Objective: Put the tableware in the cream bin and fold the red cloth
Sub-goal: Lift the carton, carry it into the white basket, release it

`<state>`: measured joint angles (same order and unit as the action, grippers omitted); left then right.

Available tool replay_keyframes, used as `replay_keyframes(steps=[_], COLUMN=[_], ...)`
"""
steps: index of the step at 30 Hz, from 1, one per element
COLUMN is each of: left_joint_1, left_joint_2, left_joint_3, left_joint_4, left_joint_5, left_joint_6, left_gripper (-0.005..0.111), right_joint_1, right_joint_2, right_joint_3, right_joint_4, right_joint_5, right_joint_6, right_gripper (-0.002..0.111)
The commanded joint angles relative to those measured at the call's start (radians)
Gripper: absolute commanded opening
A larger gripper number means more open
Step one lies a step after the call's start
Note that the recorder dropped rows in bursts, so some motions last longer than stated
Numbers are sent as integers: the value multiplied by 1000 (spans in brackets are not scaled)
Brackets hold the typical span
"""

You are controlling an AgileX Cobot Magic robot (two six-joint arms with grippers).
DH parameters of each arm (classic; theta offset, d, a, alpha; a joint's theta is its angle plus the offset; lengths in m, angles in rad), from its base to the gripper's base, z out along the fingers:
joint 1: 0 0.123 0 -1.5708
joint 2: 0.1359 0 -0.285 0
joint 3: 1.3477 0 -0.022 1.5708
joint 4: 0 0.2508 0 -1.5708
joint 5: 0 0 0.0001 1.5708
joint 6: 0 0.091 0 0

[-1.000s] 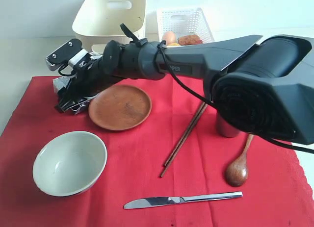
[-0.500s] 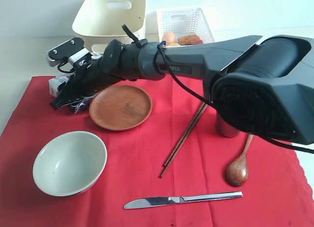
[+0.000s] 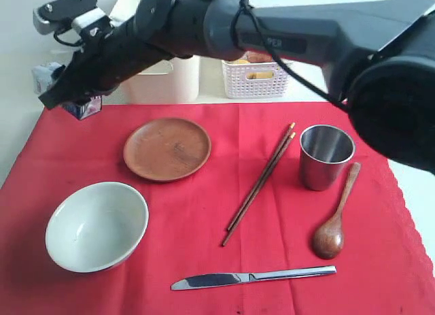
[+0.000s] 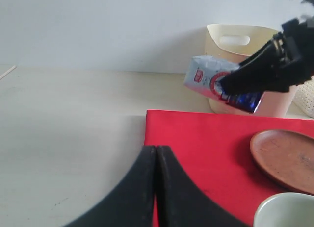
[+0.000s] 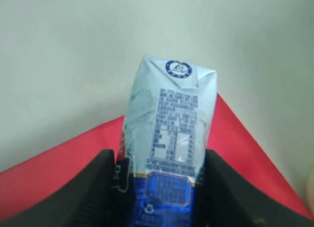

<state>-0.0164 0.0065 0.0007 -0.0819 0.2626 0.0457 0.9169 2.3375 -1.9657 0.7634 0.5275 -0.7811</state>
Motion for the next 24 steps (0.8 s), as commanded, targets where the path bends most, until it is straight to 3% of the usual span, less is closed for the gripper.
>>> replay_keyframes(steps=[1,9,24], left_joint_1=[4,4,4], left_joint_2=[-7,-7,-7], left_joint_3=[-1,-1,-1], left_joint_4=[-9,-9,-9], left_joint_5=[-5,-5,-5], left_joint_6=[3,3,3], left_gripper=[2,2,2], right_joint_1=[-5,-50,-304], right_joint_2=[-107,-251,-328], right_joint_3=[-8,-8,-5], right_joint_4=[-86,-304,-359], right_joint_5=[25,138,353], right_joint_6=[29,190,270], right_gripper=[0,0,0])
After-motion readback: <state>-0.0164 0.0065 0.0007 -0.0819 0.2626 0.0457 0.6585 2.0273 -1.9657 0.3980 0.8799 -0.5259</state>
